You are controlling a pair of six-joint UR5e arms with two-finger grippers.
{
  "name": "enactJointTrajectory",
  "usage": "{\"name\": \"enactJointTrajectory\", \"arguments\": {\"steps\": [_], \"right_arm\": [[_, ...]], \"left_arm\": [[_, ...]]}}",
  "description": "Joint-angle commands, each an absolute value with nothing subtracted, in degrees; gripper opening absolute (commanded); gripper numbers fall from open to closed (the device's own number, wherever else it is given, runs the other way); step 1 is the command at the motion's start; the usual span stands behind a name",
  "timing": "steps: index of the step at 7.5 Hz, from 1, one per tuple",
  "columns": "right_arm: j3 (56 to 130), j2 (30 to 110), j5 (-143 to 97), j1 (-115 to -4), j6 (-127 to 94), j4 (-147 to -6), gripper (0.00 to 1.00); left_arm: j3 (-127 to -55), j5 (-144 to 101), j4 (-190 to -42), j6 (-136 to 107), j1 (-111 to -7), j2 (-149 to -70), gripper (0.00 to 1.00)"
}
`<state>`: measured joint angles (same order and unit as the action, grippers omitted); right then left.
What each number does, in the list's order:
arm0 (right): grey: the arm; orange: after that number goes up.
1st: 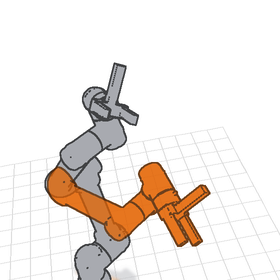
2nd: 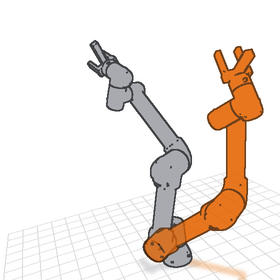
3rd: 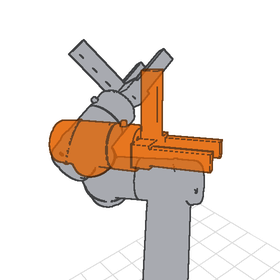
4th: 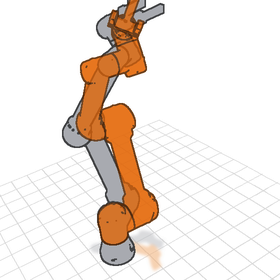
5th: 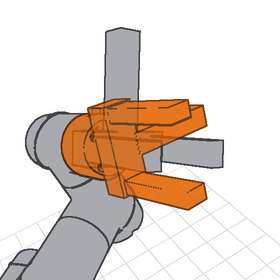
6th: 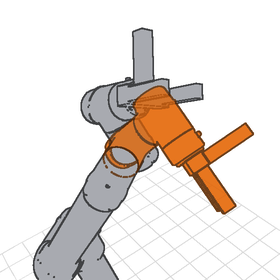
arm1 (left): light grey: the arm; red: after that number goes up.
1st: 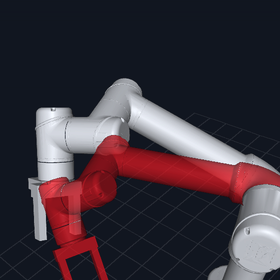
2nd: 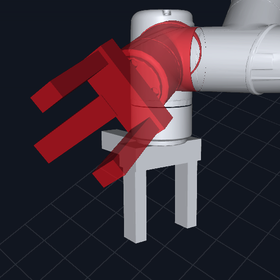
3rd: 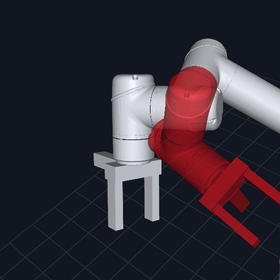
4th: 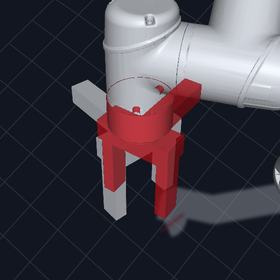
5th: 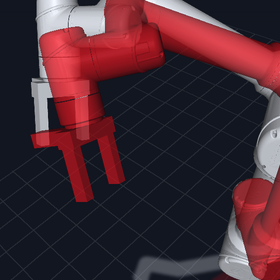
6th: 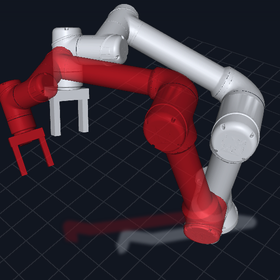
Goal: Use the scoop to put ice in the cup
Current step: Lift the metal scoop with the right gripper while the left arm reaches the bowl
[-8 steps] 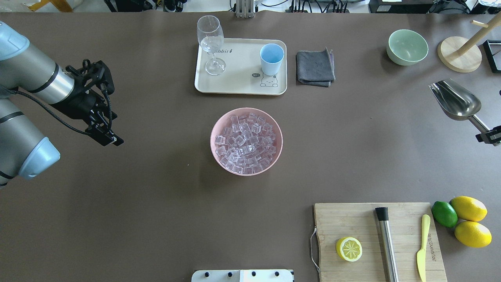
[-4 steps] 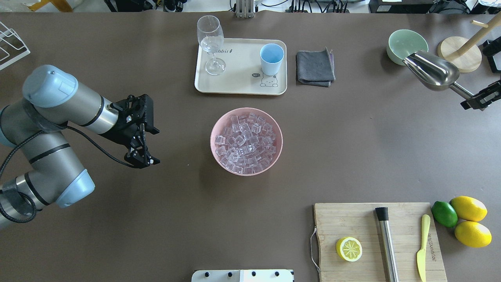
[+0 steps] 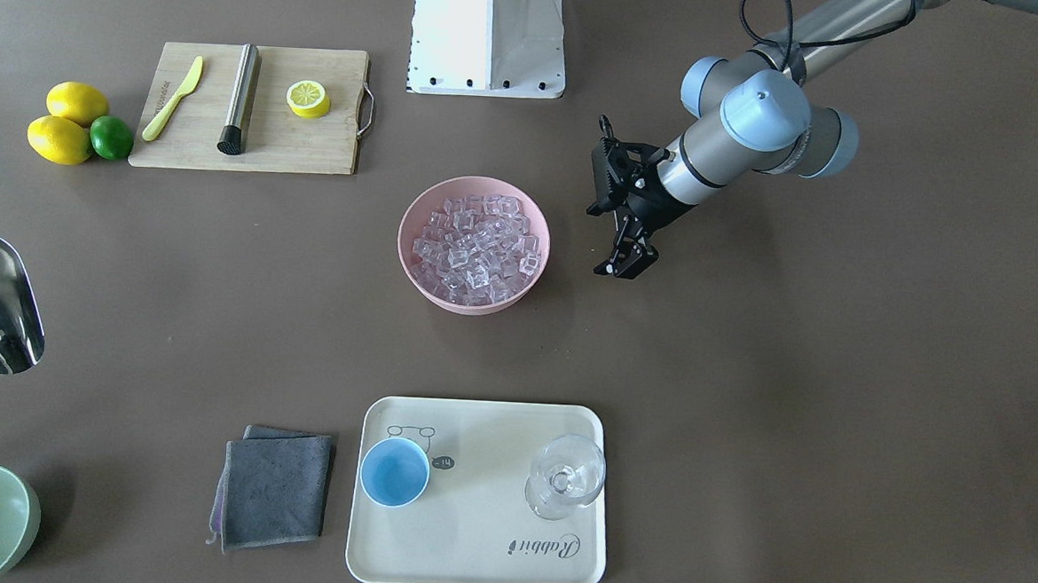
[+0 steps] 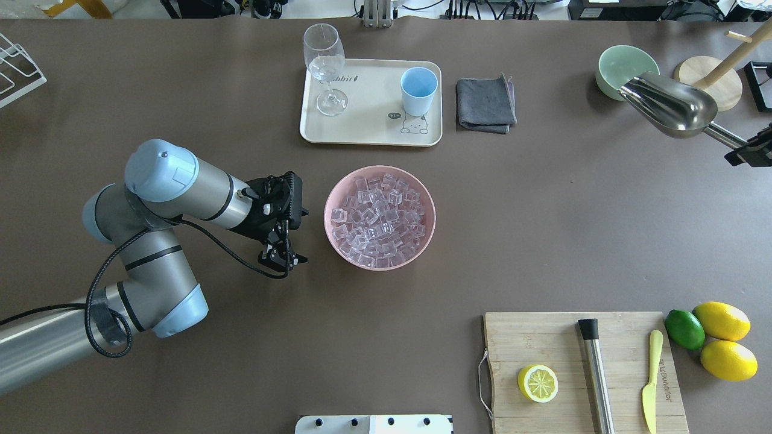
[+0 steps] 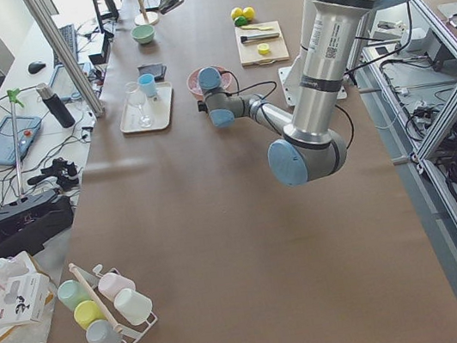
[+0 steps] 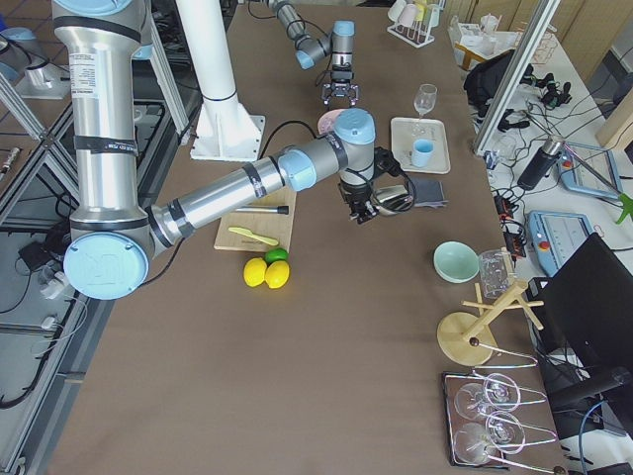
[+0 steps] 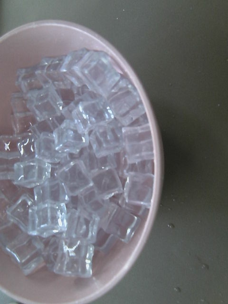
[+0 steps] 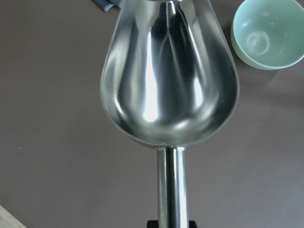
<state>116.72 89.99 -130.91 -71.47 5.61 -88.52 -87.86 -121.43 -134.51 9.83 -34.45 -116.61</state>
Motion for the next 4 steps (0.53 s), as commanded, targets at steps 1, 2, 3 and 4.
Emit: {"name": "enactJointTrajectory", "arguments": {"steps": [1,2,3,4], "right_arm": [[119.78,88.42,-131.23,-69.36,11.75,-90.69,0.00],[120.49,85.37,-131.31,-68.13,11.95,-96.71,0.00],[123.37,79.69,-129.74,-64.81,11.87,-107.38,0.00],[125.49,73.89,-120.68,-59.21,12.04,-114.71,0.00]], "left_arm": [[-85.87,-116.65,-139.21,9.84,-30.33,-117.51,0.99],[-85.61,-116.63,-139.22,9.76,-30.24,-118.64,0.99],[-85.34,-116.54,-138.96,9.49,-30.23,-119.26,0.99],[-84.82,-116.63,-138.96,9.41,-30.58,-119.44,0.99]]}}
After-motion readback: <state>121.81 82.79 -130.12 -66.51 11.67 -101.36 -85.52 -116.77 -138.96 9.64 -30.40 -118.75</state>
